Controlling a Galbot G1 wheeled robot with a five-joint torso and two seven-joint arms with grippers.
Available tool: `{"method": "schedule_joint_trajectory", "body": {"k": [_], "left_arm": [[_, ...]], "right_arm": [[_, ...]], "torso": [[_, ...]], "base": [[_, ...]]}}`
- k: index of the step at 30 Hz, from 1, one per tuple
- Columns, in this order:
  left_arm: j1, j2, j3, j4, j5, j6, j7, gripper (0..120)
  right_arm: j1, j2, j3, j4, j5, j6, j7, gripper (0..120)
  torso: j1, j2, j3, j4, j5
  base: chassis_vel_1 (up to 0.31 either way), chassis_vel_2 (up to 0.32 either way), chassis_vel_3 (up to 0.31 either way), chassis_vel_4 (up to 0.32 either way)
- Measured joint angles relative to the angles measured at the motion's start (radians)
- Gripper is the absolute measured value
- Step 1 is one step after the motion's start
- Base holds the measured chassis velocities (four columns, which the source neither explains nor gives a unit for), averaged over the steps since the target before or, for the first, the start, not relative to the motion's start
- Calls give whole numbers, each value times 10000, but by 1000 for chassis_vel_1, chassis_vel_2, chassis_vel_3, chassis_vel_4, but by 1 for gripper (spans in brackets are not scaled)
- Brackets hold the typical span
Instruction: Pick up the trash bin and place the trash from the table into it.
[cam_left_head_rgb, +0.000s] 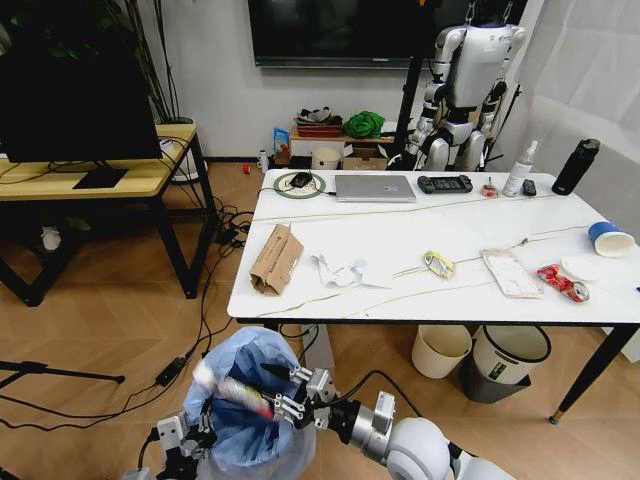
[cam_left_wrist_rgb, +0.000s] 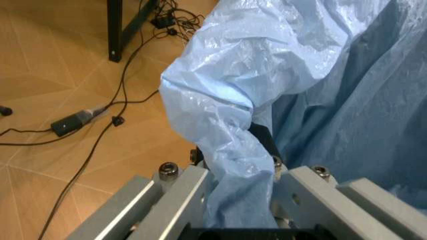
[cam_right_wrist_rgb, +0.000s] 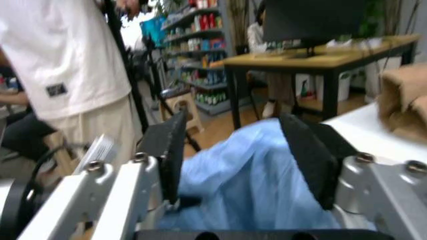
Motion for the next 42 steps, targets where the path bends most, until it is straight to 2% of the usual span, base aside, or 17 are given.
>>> {"method": "schedule_joint_trajectory", "body": {"k": [4, 5, 8, 11, 14, 16, 19, 23, 31, 39, 42], "left_arm": [[85, -5, -9, 0, -3, -1, 0, 0], [85, -5, -9, 0, -3, -1, 0, 0], [178, -25, -79, -18, -1, -22, 2, 0], [281, -43, -312, -84, -6, -66, 11, 0], [311, -41, -451, -140, -52, -70, 15, 0], [326, -33, -622, -215, -124, -72, 20, 0], [347, -63, -736, -257, -172, -75, 24, 0], [344, -127, -769, -242, -173, -80, 29, 0], [313, -151, -1012, -218, -246, -55, 32, 0], [321, -229, -1120, -346, -310, -36, 32, 0], [335, -237, -1128, -367, -320, -36, 33, 0]], "right_arm": [[546, 533, 473, -22, 568, -403, 713, 71], [546, 533, 473, -22, 568, -403, 713, 71], [1093, 1063, 712, -309, 824, -1117, 1876, 82], [1893, 1830, 837, -844, 759, -2161, 3794, 96], [2245, 2062, 817, -997, 792, -2610, 4517, 98], [2850, 2366, 597, -1143, 600, -3728, 5885, 94], [3720, 2827, 309, -1359, 583, -5171, 7021, 99], [4455, 3399, -63, -1928, 1091, -5807, 7726, 100], [5419, 4559, -778, -3308, 1277, -6124, 8387, 100], [5730, 5701, -1371, -4513, 928, -5981, 8561, 100], [5730, 5852, -1435, -4779, 613, -5913, 8592, 100]], "torso": [[0, 0, 0, 1, 0], [0, 0, 0, 1, 0], [0, 0, 1, 1, -2], [0, -1, 1, 3, -1], [1, -1, 1, 2, -2], [1, -1, 1, 0, -3], [1, -1, 1, 2, -3], [1, -1, 1, 2, -2], [1, -1, 1, 1, -6], [1, -1, 0, 3, -1], [1, -1, 0, 3, -1]], "base": [[0, 0, 0, 0], [0, 0, 0, 0], [0, 0, 0, 0], [0, 0, 0, 0], [0, 0, 0, 0], [0, 0, 0, 0], [0, 0, 0, 0], [0, 0, 0, 0], [0, 0, 0, 0], [0, 0, 0, 0], [0, 0, 0, 0]]}}
